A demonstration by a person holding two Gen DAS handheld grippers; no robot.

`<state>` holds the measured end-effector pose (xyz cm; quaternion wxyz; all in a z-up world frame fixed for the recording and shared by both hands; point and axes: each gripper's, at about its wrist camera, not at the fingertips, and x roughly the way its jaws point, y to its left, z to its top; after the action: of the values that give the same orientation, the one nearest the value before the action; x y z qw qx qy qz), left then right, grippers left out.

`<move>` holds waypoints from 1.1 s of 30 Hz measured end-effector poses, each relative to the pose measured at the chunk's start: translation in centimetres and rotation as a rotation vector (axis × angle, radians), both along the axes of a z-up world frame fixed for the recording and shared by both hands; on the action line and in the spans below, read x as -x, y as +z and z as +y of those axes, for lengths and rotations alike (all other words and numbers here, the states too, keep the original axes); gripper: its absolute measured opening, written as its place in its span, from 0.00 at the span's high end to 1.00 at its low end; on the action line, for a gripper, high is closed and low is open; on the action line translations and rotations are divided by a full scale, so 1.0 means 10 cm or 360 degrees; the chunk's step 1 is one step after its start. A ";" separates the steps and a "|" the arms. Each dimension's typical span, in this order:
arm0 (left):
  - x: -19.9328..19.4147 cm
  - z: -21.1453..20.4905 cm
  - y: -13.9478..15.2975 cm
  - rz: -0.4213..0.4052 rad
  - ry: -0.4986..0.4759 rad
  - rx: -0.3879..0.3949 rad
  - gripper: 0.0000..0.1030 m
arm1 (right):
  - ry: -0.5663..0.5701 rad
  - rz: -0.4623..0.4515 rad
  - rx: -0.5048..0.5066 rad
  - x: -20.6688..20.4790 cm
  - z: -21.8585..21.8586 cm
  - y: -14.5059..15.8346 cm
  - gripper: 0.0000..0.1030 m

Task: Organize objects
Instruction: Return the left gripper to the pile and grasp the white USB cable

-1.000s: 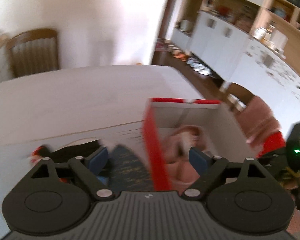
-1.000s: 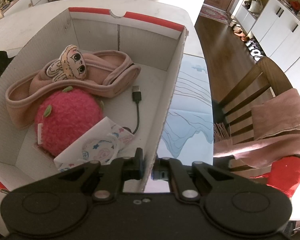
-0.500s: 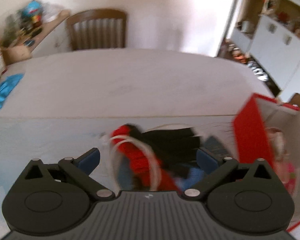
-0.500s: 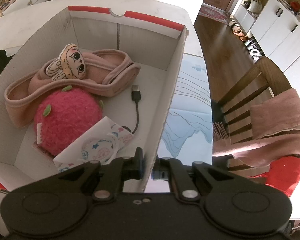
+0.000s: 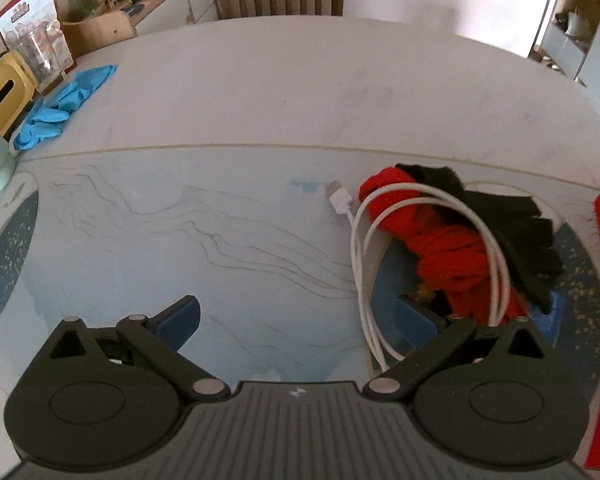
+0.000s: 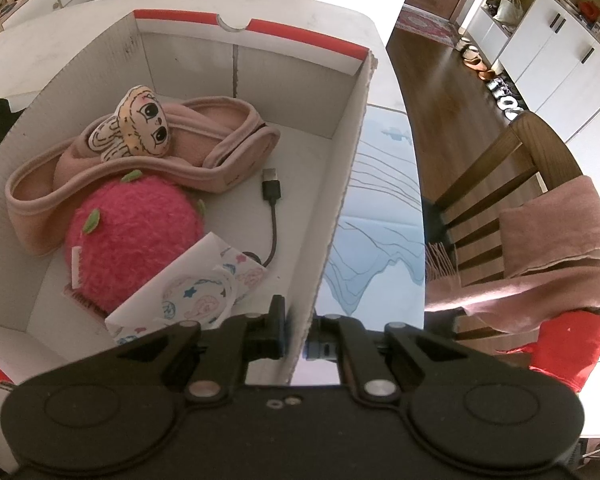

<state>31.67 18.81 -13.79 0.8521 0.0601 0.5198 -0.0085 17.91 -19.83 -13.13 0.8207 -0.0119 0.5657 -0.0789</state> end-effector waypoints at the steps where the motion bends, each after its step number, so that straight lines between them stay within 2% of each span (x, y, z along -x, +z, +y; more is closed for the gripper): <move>1: -0.02 -0.02 -0.03 0.0004 0.0006 -0.0015 0.00 | 0.0000 0.0000 0.0000 0.00 0.00 0.00 0.94; 8: -0.13 -0.08 -0.24 0.0068 0.0012 -0.0098 0.01 | -0.0002 0.0002 0.0008 0.00 0.01 0.00 0.94; 11: -0.13 -0.11 -0.26 0.0067 -0.0009 -0.0084 0.06 | -0.0003 0.0002 0.0007 0.00 0.01 0.00 0.94; 14: -0.14 -0.13 -0.24 0.0074 -0.0016 0.0002 0.22 | -0.0004 0.0004 0.0007 0.00 0.01 0.00 0.94; 16: -0.15 -0.13 -0.23 0.0088 -0.0022 0.0073 0.38 | -0.0004 0.0003 0.0008 0.00 0.01 0.00 0.94; 20: -0.14 -0.19 -0.21 0.0091 -0.0071 0.0102 0.51 | -0.0008 0.0002 0.0006 0.01 0.01 0.00 0.94; 22: -0.13 -0.22 -0.19 0.0084 -0.0101 0.0104 0.75 | -0.0007 0.0002 0.0007 0.01 0.01 0.00 0.94; 23: -0.13 -0.24 -0.19 0.0088 -0.0111 0.0108 0.78 | -0.0007 0.0002 0.0007 0.01 0.01 0.00 0.94; 25: -0.13 -0.26 -0.19 0.0096 -0.0137 0.0107 0.92 | -0.0006 0.0002 0.0008 0.01 0.01 0.00 0.94; 30: -0.11 -0.28 -0.17 0.0099 -0.0162 0.0115 0.96 | -0.0007 0.0002 0.0013 0.01 0.01 0.00 0.94; 33: -0.08 -0.22 -0.11 0.0054 -0.0136 0.0136 0.97 | -0.0008 0.0001 0.0014 0.02 0.00 0.00 0.94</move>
<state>32.50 16.63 -14.86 0.8439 0.0456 0.5302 -0.0680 17.74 -19.79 -13.11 0.8203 -0.0141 0.5656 -0.0836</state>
